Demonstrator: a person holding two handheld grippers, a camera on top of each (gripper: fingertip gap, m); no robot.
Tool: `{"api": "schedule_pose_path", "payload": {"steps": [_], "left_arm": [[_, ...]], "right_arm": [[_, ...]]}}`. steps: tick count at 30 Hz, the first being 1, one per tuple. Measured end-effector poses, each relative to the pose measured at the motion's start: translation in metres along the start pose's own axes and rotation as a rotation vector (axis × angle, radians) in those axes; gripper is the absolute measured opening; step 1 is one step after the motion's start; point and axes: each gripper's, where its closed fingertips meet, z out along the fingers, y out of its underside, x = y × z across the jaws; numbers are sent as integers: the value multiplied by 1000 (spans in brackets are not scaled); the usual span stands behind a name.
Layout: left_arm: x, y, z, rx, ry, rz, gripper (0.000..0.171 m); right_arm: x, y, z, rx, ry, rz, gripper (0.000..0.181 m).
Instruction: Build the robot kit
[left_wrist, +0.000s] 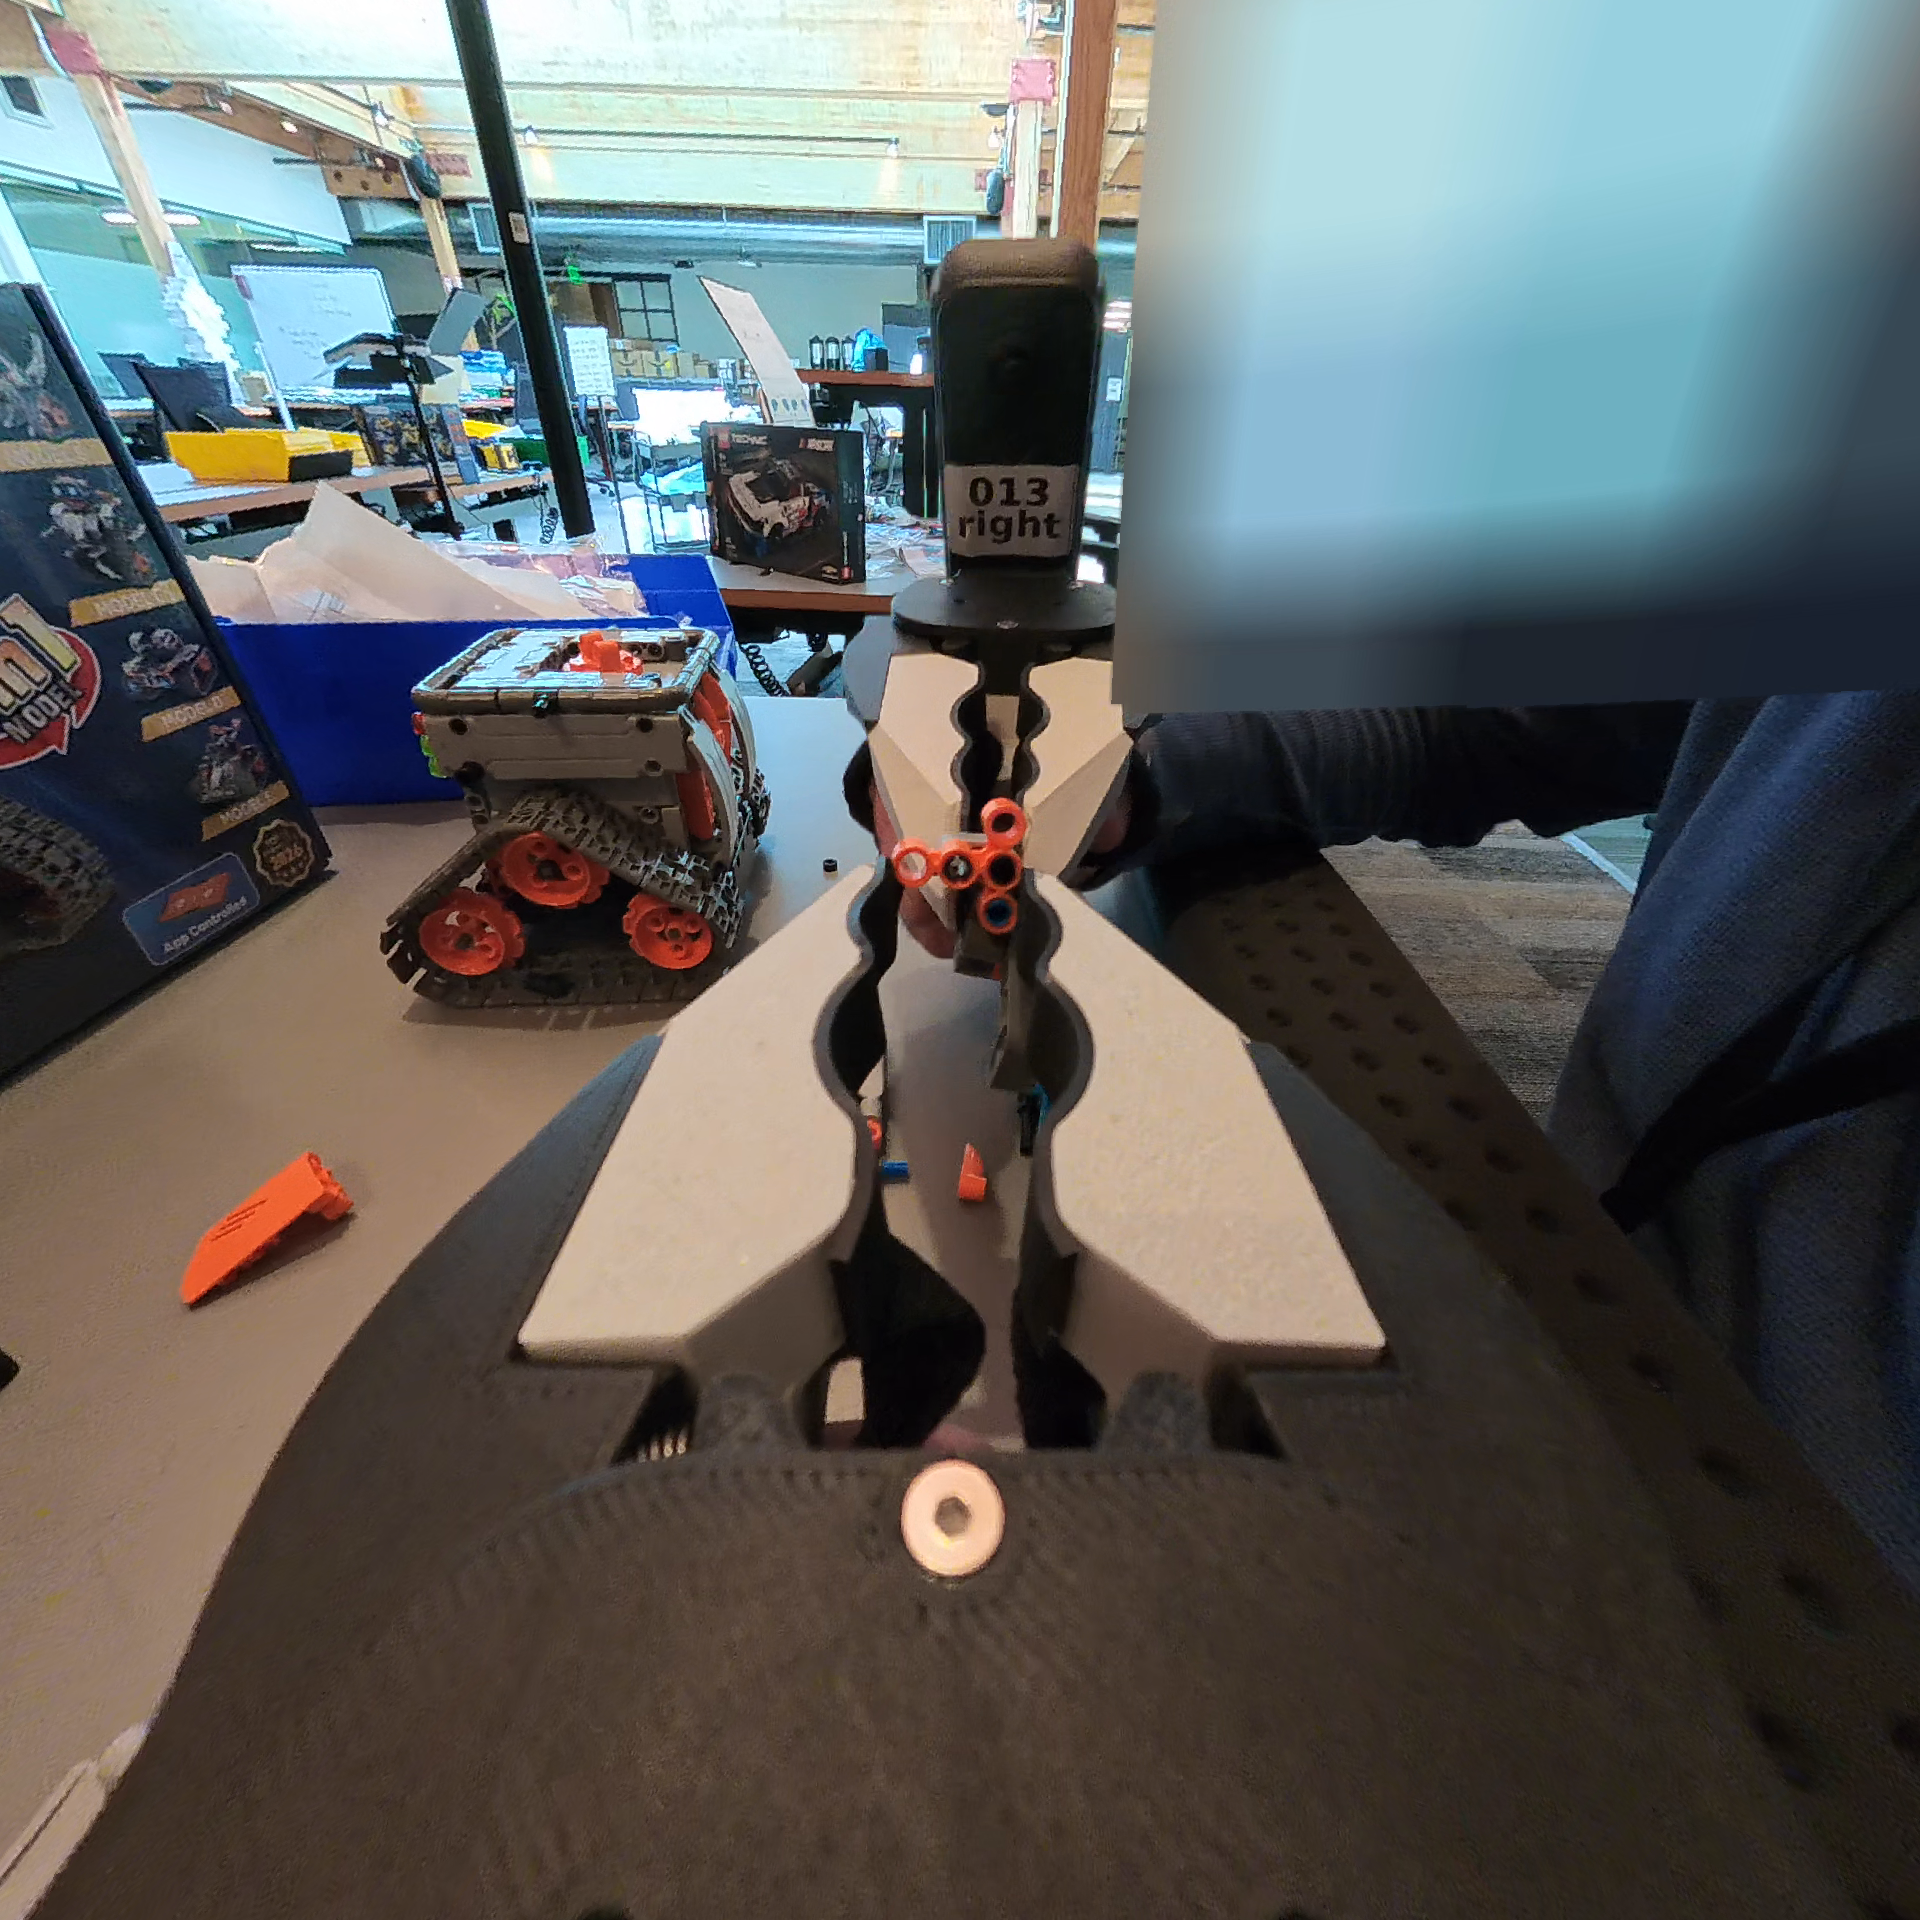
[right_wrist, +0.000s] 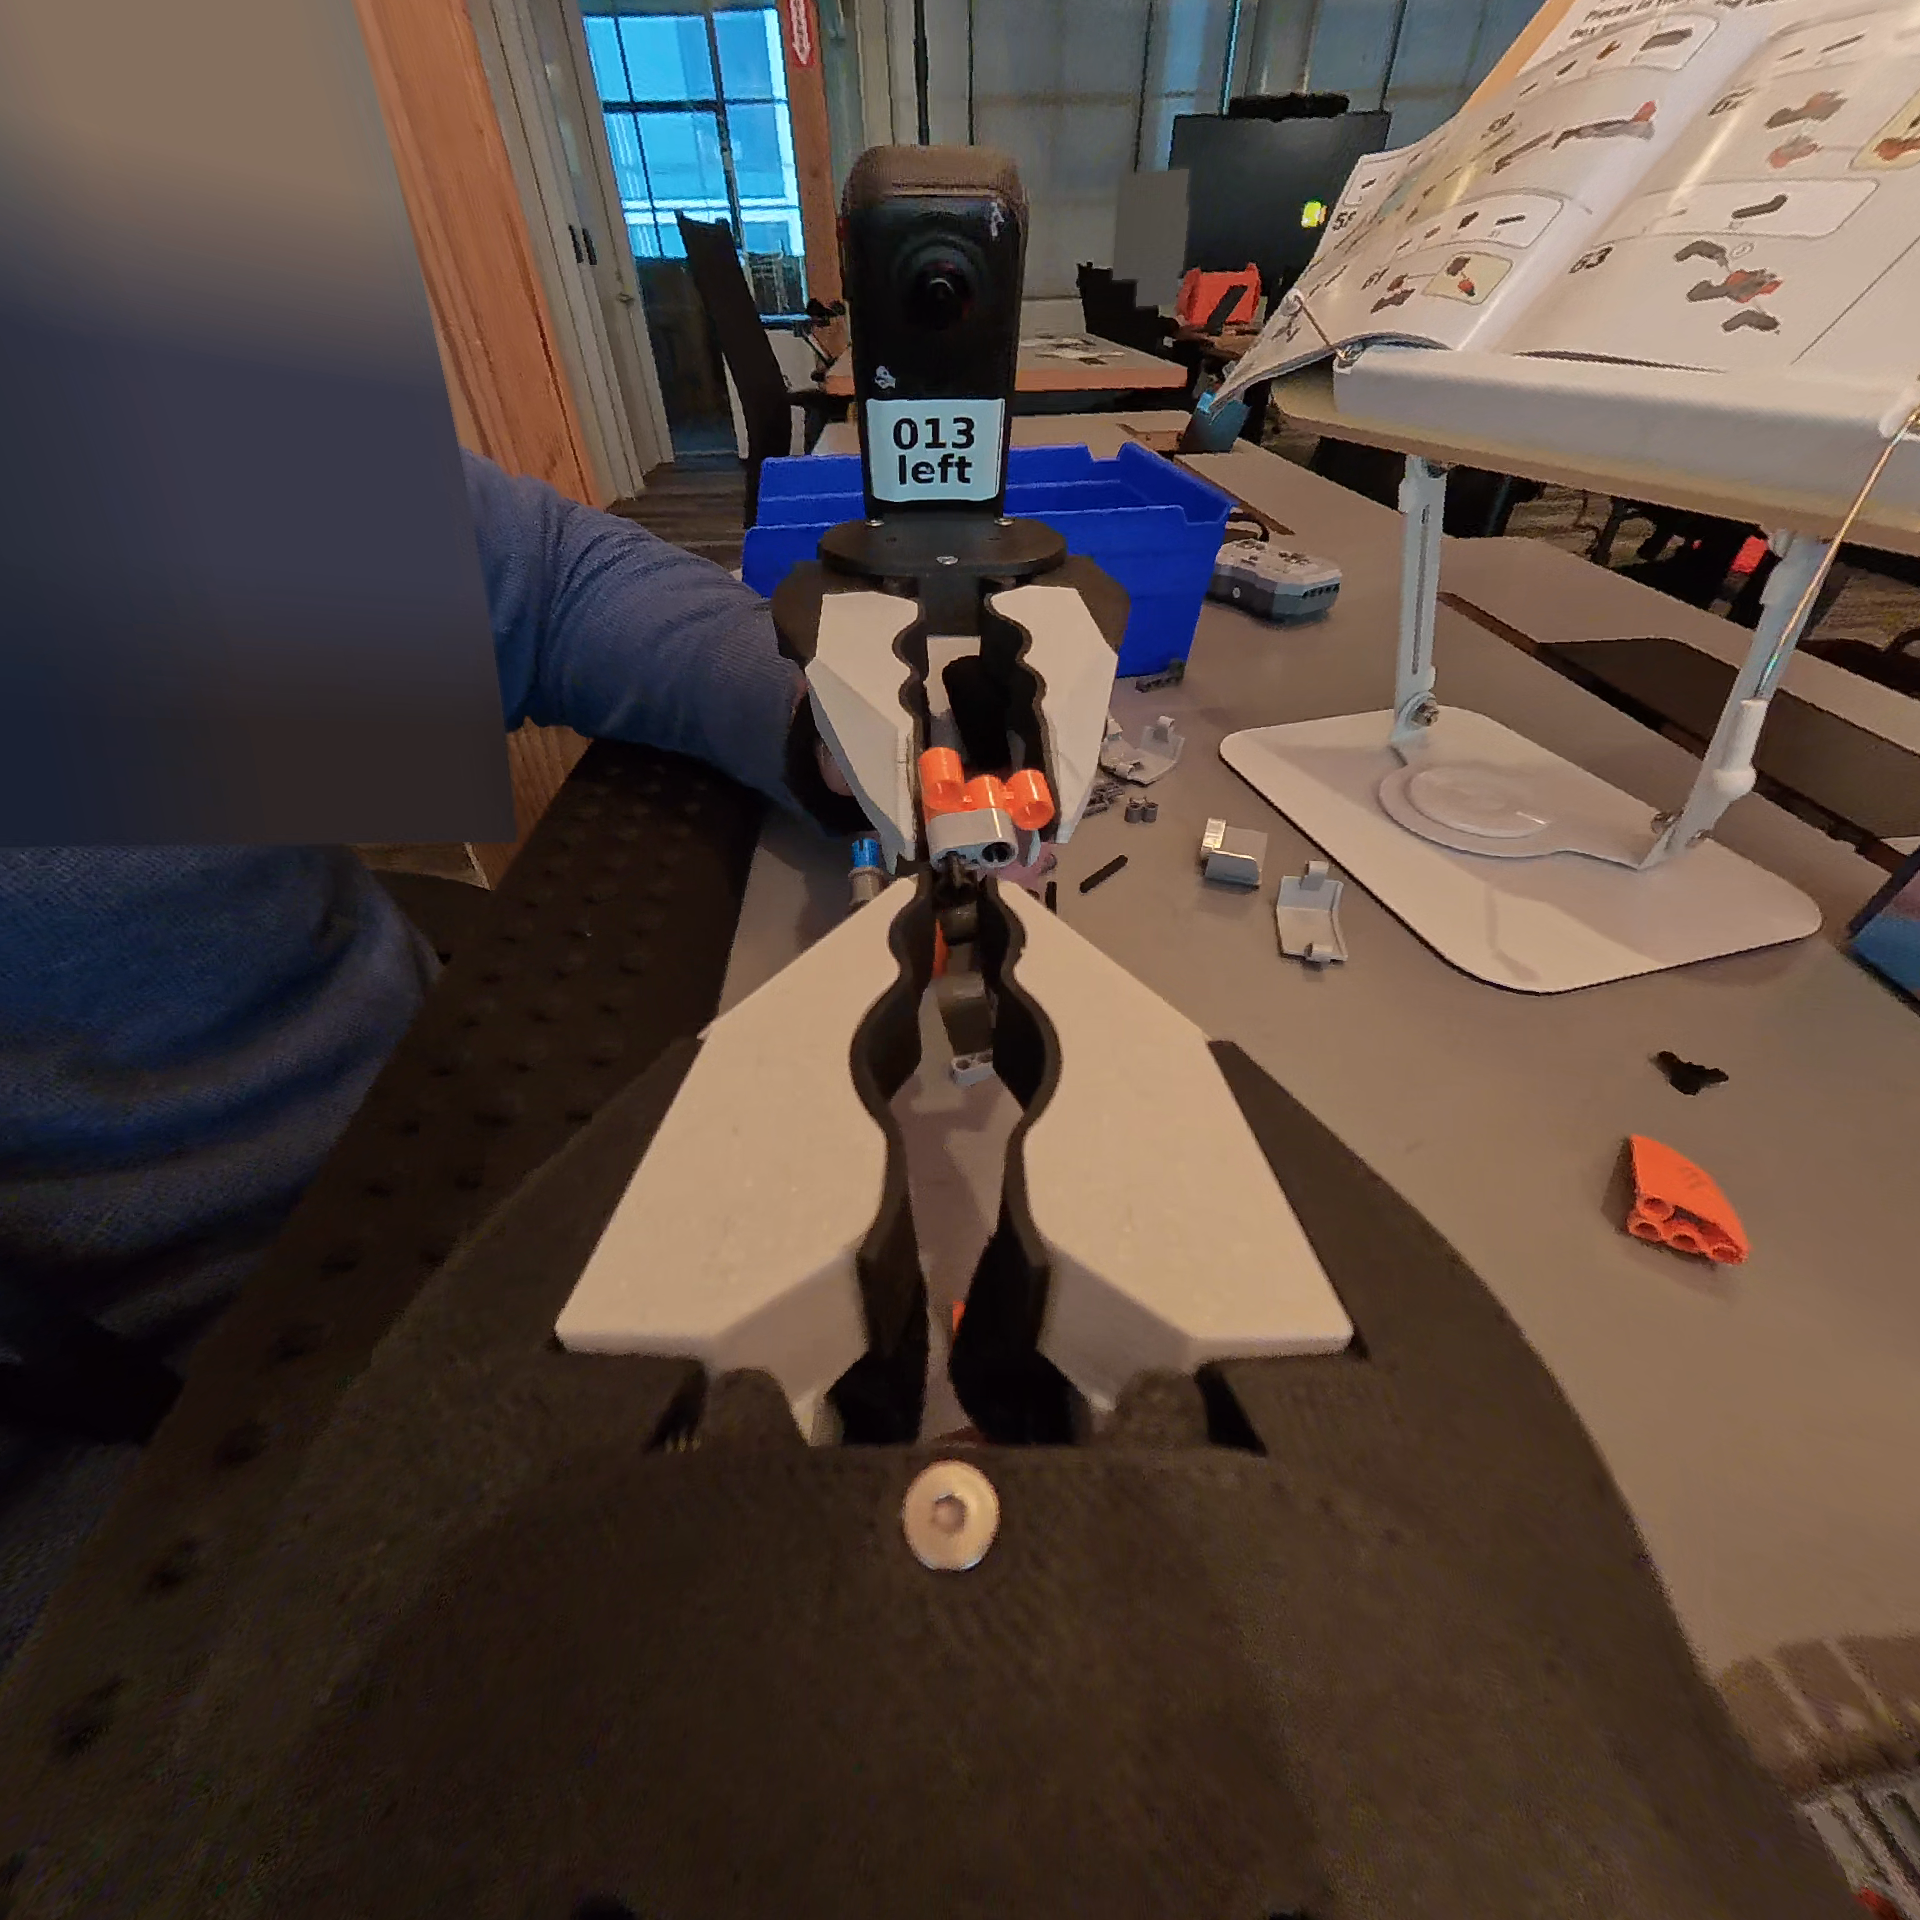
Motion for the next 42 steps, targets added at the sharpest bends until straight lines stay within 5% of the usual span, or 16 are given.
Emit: {"api": "schedule_pose_path", "payload": {"steps": [5,6,25,29,33,38,42], "left_arm": [[2,-4,-1,-11,-19,48,19],[5,-5,-2,-5,-3,51,3],[12,3,1,-56,-4,43,3],[-16,-22,-31,79,-99,-50,0],[-8,-7,-17,5,-59,-12,0],[5,11,2,-106,-15,0,40],[10,12,11,-115,18,0,26]], "right_arm": [[-2,-5,-2,20,8,-22,4],[-1,-5,-3,22,12,-22,4],[-7,1,-9,4,21,-50,3],[10,-5,-32,66,77,1,2],[2,5,-16,-23,52,-72,3],[-3,14,-9,-87,50,-139,3],[-9,13,-4,-93,37,-163,3]]}}
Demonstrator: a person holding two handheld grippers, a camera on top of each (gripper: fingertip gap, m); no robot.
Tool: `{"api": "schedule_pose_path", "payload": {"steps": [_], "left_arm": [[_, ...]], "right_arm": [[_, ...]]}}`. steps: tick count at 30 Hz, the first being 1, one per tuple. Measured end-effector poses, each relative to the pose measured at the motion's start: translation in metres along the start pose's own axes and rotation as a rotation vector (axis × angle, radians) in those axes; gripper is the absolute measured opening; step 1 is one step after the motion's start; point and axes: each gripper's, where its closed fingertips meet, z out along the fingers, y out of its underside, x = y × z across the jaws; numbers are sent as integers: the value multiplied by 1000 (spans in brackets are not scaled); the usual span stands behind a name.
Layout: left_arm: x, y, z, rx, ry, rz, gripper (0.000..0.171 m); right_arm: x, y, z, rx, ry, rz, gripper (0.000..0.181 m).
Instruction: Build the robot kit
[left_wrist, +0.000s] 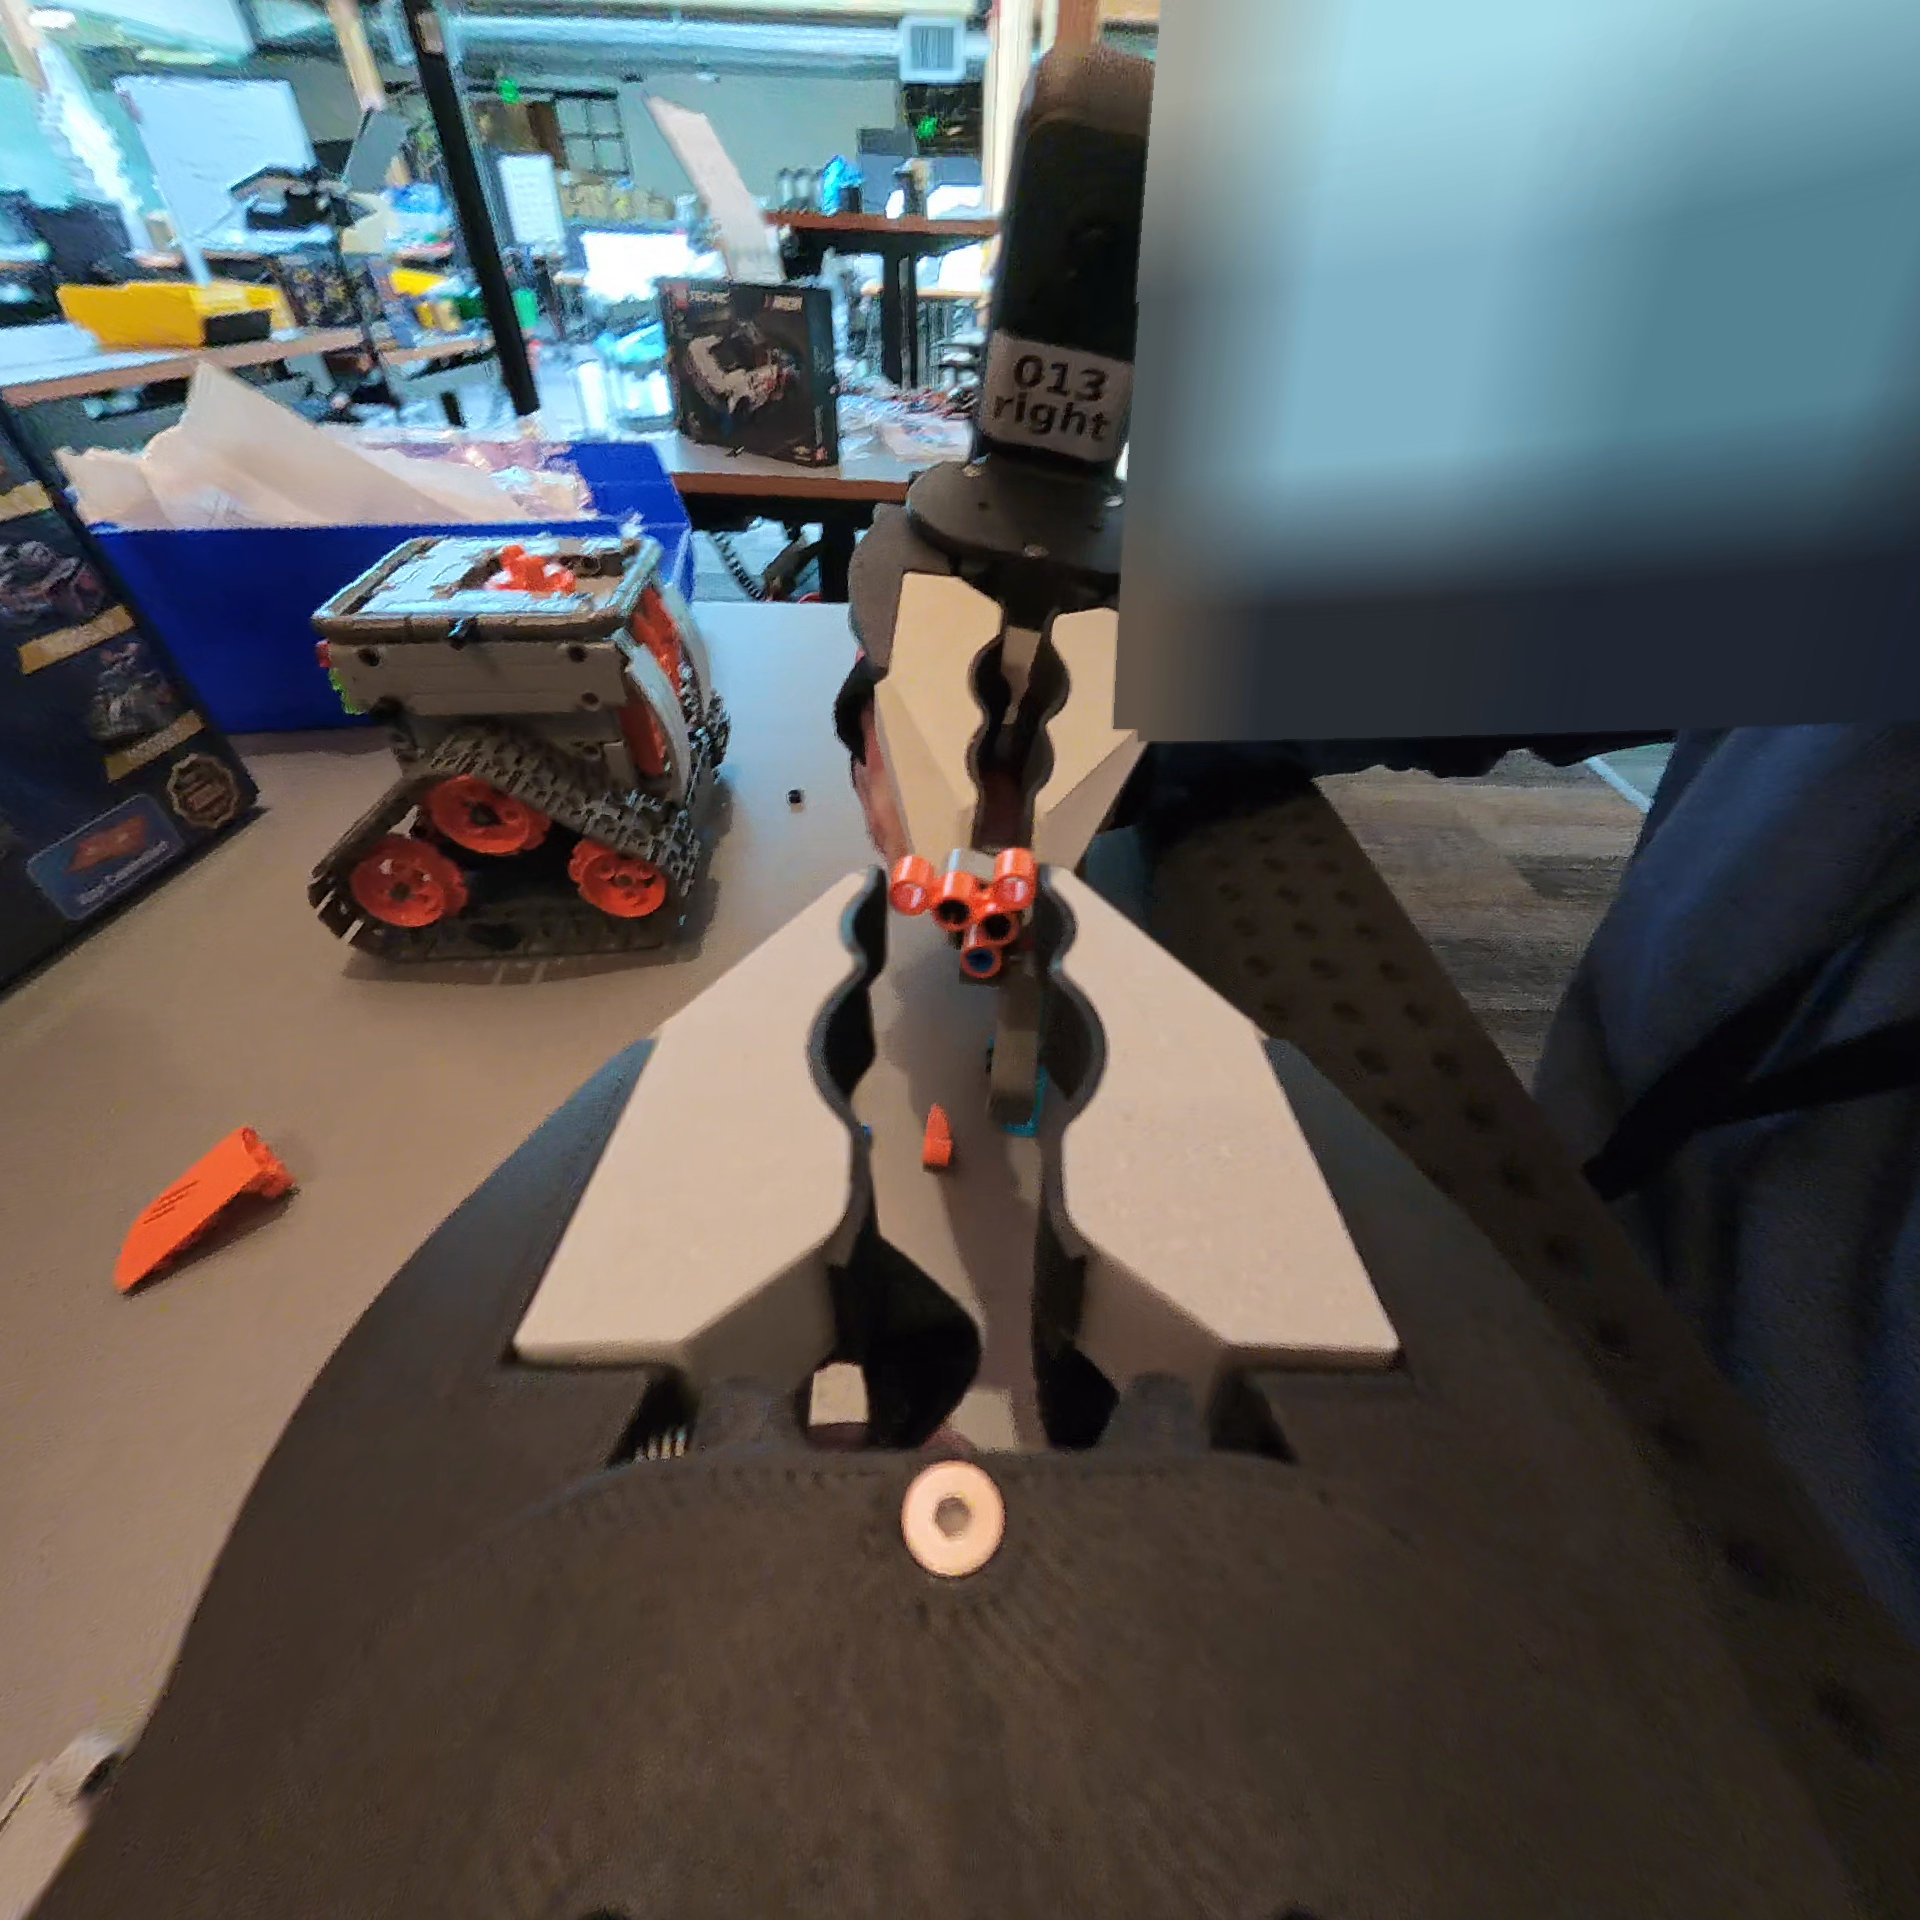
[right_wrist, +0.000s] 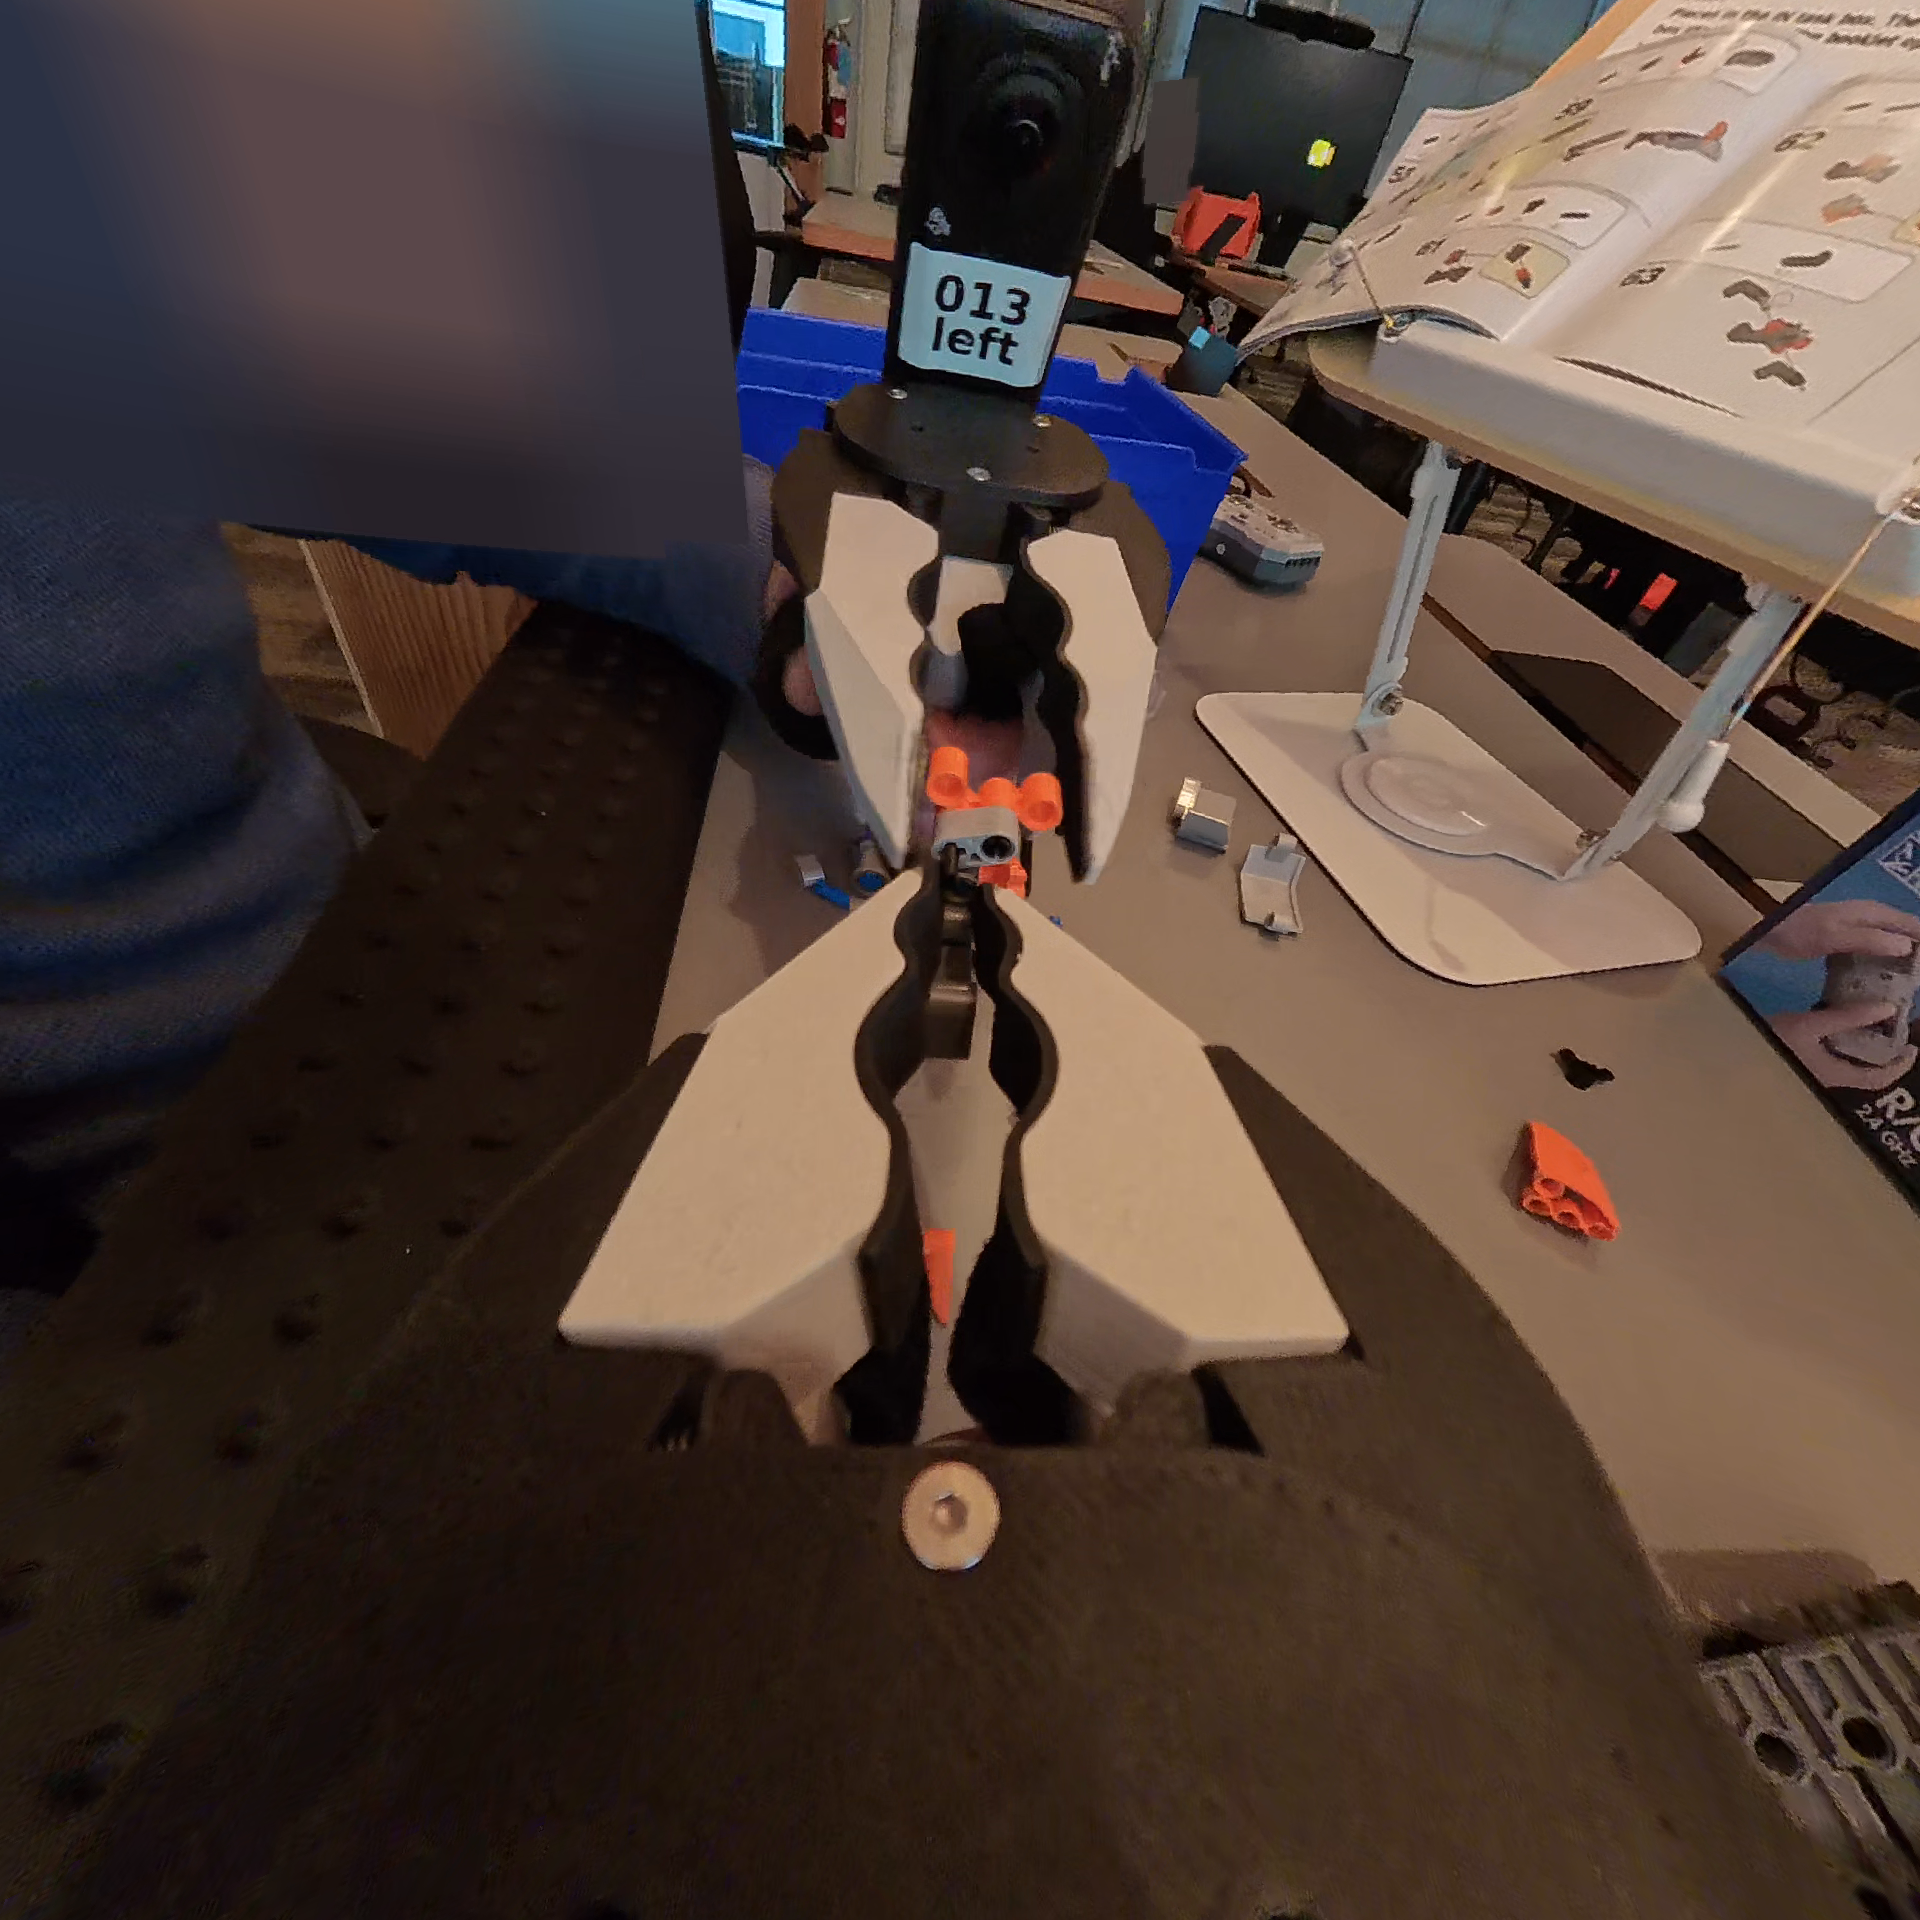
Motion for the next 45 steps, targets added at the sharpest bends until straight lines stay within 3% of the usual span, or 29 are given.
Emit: {"api": "schedule_pose_path", "payload": {"steps": [15,24,30,33,36,45], "left_arm": [[6,0,-4,-26,-3,57,21],[9,11,-6,-146,-44,239,22],[13,14,-8,-125,-7,182,21],[-14,-1,-34,-35,-91,103,21],[2,13,-13,-115,-24,156,23],[-5,23,-25,-159,-13,73,23]], "right_arm": [[-5,-7,-5,56,-36,58,3],[-10,2,0,-24,-14,-32,3],[-14,-1,-4,3,-32,-17,3],[6,-13,-30,104,15,60,2],[-13,-2,-7,10,-40,-16,3],[-6,18,-8,-62,-53,49,4]]}}
